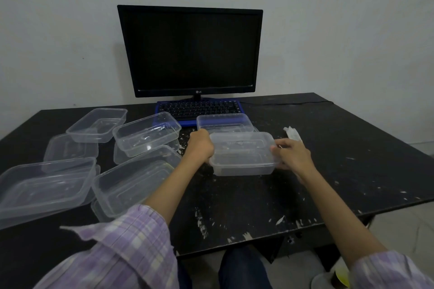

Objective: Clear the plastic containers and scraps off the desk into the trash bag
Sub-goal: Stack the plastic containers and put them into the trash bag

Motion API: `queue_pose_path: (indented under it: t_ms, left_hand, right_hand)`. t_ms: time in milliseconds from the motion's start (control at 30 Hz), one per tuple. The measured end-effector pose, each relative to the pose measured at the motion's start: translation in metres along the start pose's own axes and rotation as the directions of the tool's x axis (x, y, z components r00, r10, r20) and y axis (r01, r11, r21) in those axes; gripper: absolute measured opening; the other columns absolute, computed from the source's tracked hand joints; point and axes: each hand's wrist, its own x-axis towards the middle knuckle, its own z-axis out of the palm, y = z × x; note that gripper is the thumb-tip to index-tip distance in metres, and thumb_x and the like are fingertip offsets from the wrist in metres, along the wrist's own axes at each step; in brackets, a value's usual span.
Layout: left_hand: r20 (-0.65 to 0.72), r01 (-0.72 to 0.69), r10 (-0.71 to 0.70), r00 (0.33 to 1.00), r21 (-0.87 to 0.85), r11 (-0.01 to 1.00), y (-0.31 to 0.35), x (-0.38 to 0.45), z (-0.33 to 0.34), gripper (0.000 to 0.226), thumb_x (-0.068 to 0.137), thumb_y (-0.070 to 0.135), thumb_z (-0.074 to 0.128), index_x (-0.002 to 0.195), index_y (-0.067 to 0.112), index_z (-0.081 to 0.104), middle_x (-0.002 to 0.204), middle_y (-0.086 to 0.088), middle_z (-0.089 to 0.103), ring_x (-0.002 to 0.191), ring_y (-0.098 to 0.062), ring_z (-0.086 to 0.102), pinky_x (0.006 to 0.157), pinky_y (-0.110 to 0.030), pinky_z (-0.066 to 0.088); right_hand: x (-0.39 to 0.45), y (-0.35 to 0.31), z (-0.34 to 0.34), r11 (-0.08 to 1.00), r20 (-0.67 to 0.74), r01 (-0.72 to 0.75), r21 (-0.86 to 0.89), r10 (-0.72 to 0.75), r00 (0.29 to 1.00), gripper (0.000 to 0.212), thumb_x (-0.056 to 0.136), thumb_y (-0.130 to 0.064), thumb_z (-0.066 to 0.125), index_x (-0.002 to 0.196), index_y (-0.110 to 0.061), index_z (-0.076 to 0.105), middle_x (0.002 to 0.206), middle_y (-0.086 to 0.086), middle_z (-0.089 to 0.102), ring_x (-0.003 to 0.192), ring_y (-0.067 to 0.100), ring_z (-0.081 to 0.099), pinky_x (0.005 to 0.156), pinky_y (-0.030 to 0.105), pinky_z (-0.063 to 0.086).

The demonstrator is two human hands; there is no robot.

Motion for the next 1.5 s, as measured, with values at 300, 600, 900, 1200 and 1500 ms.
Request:
queue_pose_path:
  t_ms: [300, 600, 900, 1200, 1500]
  left_hand:
    - [0.193, 0.144, -0.109, 0.975, -0.18, 0.973, 0.001, -0.012, -0.01, 0.026, 0.088, -0.001, 0.059, 0.112, -0.006, 0.052, 0.102, -0.025, 0.066, 0.083, -0.031, 0.071, 0.074, -0.037, 0.059]
    - [0.087, 0.106, -0.1, 0.991, -0.064, 0.992, -0.002, -0.018, 0.004, 0.036, 0.088, 0.005, 0.059, 0.121, 0.0, 0.048, 0.123, -0.019, 0.053, 0.104, -0.032, 0.061, 0.085, -0.036, 0.054]
    - [-0.053, -0.134, 0.139, 0.989, 0.091, 0.987, -0.006, -0.033, 0.027, 0.057, 0.094, 0.008, 0.042, 0.147, 0.007, 0.018, 0.12, -0.021, 0.054, 0.104, -0.033, 0.057, 0.086, -0.043, 0.048]
    - [-0.132, -0.183, 0.184, 0.974, 0.021, 0.983, -0.013, -0.033, 0.039, 0.061, 0.094, 0.008, 0.042, 0.148, 0.009, 0.015, 0.131, -0.019, 0.047, 0.113, -0.034, 0.051, 0.09, -0.044, 0.043]
    - [-0.131, -0.05, 0.028, 0.991, -0.171, 0.984, -0.014, -0.038, 0.035, 0.035, 0.098, 0.018, 0.034, 0.129, 0.001, 0.038, 0.113, -0.017, 0.055, 0.087, -0.025, 0.056, 0.068, -0.036, 0.044]
  right_hand:
    - [-0.001, 0.005, -0.003, 0.996, 0.053, -0.085, 0.036, 0.083, 0.995, 0.024, 0.09, -0.014, 0.059, 0.114, -0.019, 0.06, 0.121, 0.008, 0.058, 0.103, 0.025, 0.062, 0.079, 0.039, 0.057]
    - [-0.001, 0.007, 0.0, 0.996, 0.055, -0.091, 0.013, 0.091, 0.994, 0.029, 0.091, -0.019, 0.059, 0.119, -0.019, 0.056, 0.123, 0.011, 0.057, 0.098, 0.024, 0.063, 0.069, 0.032, 0.055]
    - [-0.006, 0.007, 0.002, 0.971, 0.136, 0.138, -0.194, -0.113, 0.984, 0.052, 0.098, -0.024, 0.042, 0.148, -0.03, 0.028, 0.143, 0.01, 0.044, 0.125, 0.027, 0.047, 0.097, 0.041, 0.045]
    - [-0.001, 0.018, 0.012, 0.937, 0.091, 0.186, -0.296, -0.166, 0.982, 0.046, 0.097, -0.04, 0.031, 0.143, -0.038, 0.03, 0.138, 0.007, 0.049, 0.118, 0.028, 0.05, 0.097, 0.046, 0.043]
    - [-0.006, 0.014, 0.013, 0.951, 0.079, 0.082, -0.299, -0.061, 0.995, 0.052, 0.095, -0.043, 0.028, 0.134, -0.014, 0.045, 0.132, 0.013, 0.051, 0.108, 0.026, 0.052, 0.086, 0.037, 0.04]
